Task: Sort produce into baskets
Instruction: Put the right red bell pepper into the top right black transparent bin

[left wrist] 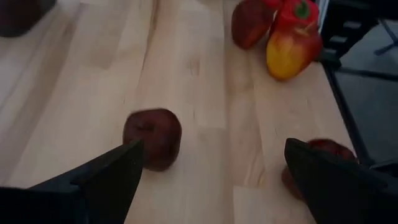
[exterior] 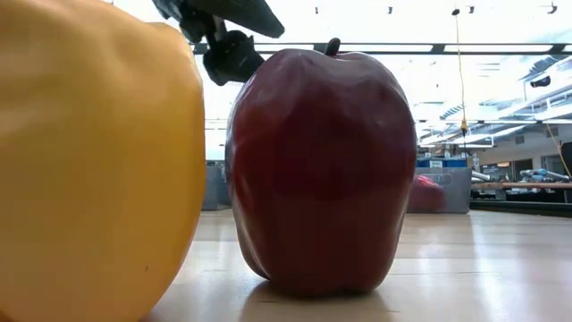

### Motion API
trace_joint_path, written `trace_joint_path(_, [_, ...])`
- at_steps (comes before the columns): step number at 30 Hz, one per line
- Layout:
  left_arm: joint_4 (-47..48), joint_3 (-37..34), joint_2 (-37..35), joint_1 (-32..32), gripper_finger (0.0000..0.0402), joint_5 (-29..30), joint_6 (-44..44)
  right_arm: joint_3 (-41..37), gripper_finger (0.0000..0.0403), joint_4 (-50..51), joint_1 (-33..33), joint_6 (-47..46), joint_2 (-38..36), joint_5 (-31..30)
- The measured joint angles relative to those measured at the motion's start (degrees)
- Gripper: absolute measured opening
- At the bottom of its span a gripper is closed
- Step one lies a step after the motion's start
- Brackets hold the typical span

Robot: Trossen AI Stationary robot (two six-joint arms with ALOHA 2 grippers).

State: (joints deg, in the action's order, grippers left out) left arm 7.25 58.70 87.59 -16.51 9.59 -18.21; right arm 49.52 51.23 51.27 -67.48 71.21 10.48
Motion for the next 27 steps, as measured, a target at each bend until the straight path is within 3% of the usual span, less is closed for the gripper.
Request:
trace_joint_path(5, [2.3,0.0,0.0,-1.61,0.0392,0.17,-1.77,0.0,0.0381,-0.01,2.74,-1.31,2.03,-3.58])
trace_joint_path(13, [2.77,0.01,0.0,-2.7,0.0392,1.28,-2.94,0.0,0.0399,-1.51,5.97,-3.37,8.18,-3.78])
trace_joint_path(24, [3.07,0.0,0.0,-2.7,0.0392,1.26,-3.46,0.0,0.0398,-4.51,6.42,-8.29,12.61,-12.49])
trace_joint_path(27, [3.62,0.0,0.0,-2.7,0.0392,1.24,-3.48,0.0,0.039,-2.28,6.26,-9.17,13.39,-12.36])
